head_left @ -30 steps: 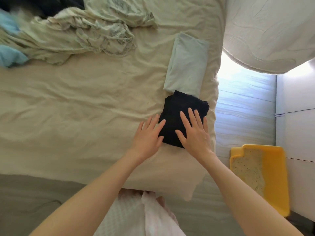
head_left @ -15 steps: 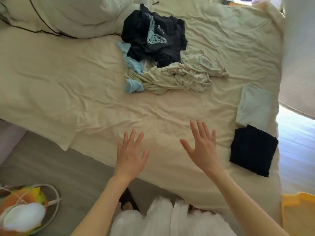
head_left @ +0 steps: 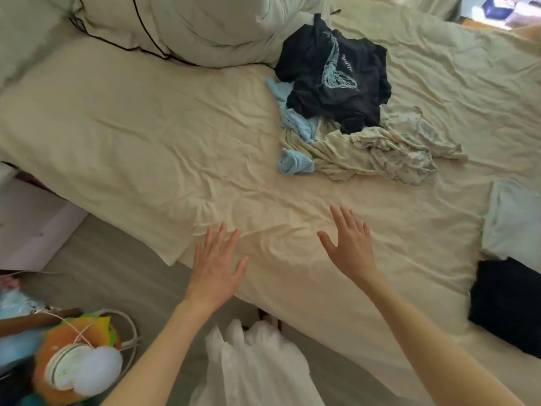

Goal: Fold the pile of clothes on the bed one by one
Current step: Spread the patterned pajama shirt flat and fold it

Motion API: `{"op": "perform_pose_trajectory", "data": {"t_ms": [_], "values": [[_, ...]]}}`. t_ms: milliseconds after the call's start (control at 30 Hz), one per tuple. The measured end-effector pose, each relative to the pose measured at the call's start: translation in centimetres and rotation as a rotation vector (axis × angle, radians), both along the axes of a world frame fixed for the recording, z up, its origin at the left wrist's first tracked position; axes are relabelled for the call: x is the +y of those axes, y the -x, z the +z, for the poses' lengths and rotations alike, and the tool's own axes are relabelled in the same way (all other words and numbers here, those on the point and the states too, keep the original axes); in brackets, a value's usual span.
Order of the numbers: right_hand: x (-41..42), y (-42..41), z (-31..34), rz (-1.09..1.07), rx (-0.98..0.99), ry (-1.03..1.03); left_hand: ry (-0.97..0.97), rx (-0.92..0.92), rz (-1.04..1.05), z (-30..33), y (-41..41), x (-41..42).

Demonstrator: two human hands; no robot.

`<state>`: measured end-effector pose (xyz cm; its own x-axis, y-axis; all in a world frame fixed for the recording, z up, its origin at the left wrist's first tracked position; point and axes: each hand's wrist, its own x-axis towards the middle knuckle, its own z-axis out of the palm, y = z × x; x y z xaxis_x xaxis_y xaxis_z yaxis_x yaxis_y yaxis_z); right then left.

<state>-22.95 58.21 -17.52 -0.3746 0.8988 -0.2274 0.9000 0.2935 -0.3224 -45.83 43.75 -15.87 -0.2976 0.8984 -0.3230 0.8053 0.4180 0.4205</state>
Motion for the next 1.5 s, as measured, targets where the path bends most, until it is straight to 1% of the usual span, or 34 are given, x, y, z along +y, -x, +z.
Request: {"op": "perform_pose_trajectory", "data": {"t_ms": [133,233,333,400,533,667,733,833,867,900,933,1033,1100,1233,1333,1400,1500], "values": [[5.3,0.1,-2.2,-0.043,-0.079,0.035,0.042,-0.001,-0.099,-2.4,0.2,4.3],[10.8,0.4,-4.5,-0.057,-0.128,0.069,0.059,-0.017,-0.106,-4.2,0.4,9.1],[15.8,0.7,-6.8,-0.083,-0.163,0.125,0.102,-0.033,-0.161,-5.9,0.3,14.2],[19.1,1.0,-8.3,-0.083,-0.181,0.125,0.084,-0.054,-0.184,-7.0,0.1,17.7],[24.4,1.7,-10.9,-0.12,-0.16,0.053,0.043,-0.089,-0.194,-9.1,-0.4,22.8],[29.8,1.9,-13.0,-0.199,-0.129,-0.13,0.047,-0.126,-0.144,-11.1,-0.6,24.4],[33.3,1.6,-14.0,-0.201,-0.189,-0.148,0.055,-0.124,-0.14,-12.1,-0.6,24.8],[37.7,0.6,-15.5,-0.168,-0.349,-0.078,0.048,-0.128,-0.147,-13.0,-0.5,26.0],[38.6,0.4,-15.8,-0.158,-0.371,-0.071,0.043,-0.124,-0.153,-13.1,-0.5,26.6],[39.0,0.3,-16.0,-0.171,-0.346,-0.072,0.038,-0.118,-0.161,-13.1,-0.6,27.2],[39.0,0.5,-15.9,-0.218,-0.264,-0.069,0.033,-0.109,-0.173,-13.1,-0.6,27.8],[35.5,1.5,-14.2,-0.48,0.133,-0.003,0.018,-0.098,-0.205,-12.3,-1.1,29.5],[31.8,2.3,-12.3,-0.549,0.313,0.0,-0.02,-0.124,-0.219,-11.2,-1.7,30.5],[25.4,3.1,-7.1,-0.591,0.587,0.033,-0.12,-0.231,-0.29,-8.4,-3.3,31.4],[22.4,3.7,-1.2,-0.623,0.856,0.125,-0.229,-0.375,-0.261,-5.3,-4.3,31.3],[21.0,4.1,2.6,-0.583,0.963,0.169,-0.281,-0.478,-0.235,-3.0,-4.7,30.9],[19.7,5.2,8.5,-0.495,1.065,0.189,-0.368,-0.629,-0.184,0.6,-4.8,30.2]]}}
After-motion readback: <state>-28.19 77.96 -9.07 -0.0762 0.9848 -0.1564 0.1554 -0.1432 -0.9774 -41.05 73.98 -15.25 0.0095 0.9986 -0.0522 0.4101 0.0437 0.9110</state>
